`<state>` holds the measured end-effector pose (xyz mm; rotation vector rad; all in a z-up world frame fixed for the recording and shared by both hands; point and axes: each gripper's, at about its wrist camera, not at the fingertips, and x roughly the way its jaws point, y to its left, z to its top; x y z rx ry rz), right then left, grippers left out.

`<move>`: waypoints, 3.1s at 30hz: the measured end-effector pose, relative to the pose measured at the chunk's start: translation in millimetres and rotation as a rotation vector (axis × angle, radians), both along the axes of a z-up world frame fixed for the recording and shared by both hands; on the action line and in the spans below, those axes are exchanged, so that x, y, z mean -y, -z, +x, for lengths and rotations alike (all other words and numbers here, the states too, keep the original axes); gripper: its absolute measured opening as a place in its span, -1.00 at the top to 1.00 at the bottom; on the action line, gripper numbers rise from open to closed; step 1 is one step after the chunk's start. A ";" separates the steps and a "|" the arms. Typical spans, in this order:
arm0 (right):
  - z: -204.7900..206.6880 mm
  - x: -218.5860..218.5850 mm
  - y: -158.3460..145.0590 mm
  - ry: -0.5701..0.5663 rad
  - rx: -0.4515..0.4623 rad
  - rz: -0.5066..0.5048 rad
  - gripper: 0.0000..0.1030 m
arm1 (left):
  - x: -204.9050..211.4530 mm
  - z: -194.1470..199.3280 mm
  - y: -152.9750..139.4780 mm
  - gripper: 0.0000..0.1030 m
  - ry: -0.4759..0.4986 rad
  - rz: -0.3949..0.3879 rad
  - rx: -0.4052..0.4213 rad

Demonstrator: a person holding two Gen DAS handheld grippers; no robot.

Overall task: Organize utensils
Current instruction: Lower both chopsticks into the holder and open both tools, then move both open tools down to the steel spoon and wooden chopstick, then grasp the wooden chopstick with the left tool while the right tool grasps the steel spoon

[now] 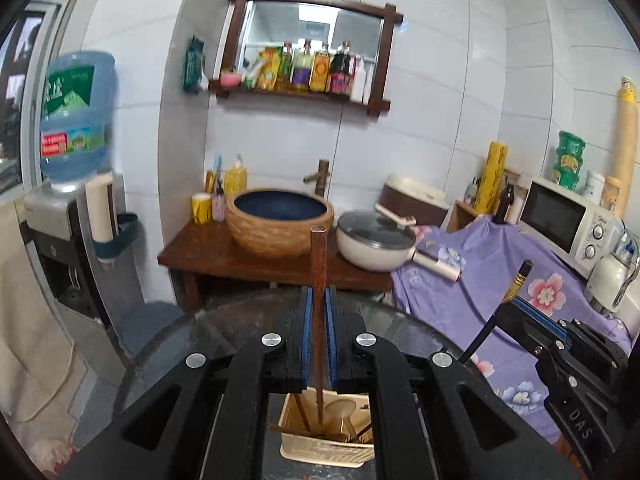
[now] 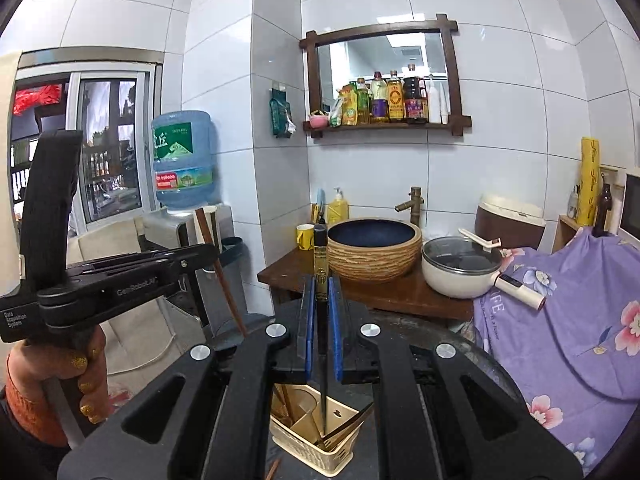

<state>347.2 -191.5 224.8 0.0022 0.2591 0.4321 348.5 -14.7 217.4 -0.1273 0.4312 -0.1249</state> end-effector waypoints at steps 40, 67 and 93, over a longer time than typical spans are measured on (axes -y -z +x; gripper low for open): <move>-56.9 -25.0 185.1 -0.036 -0.297 -0.141 -0.32 | -41.6 -88.2 163.2 -0.81 -0.134 -0.022 -0.127; -47.9 -80.3 299.4 0.089 -0.614 -0.099 0.19 | -72.4 -127.5 257.1 -0.81 -0.251 -0.052 -0.319; -52.1 6.2 273.9 0.138 -0.535 0.015 0.32 | 13.8 -68.3 282.3 -0.03 0.057 0.025 -0.482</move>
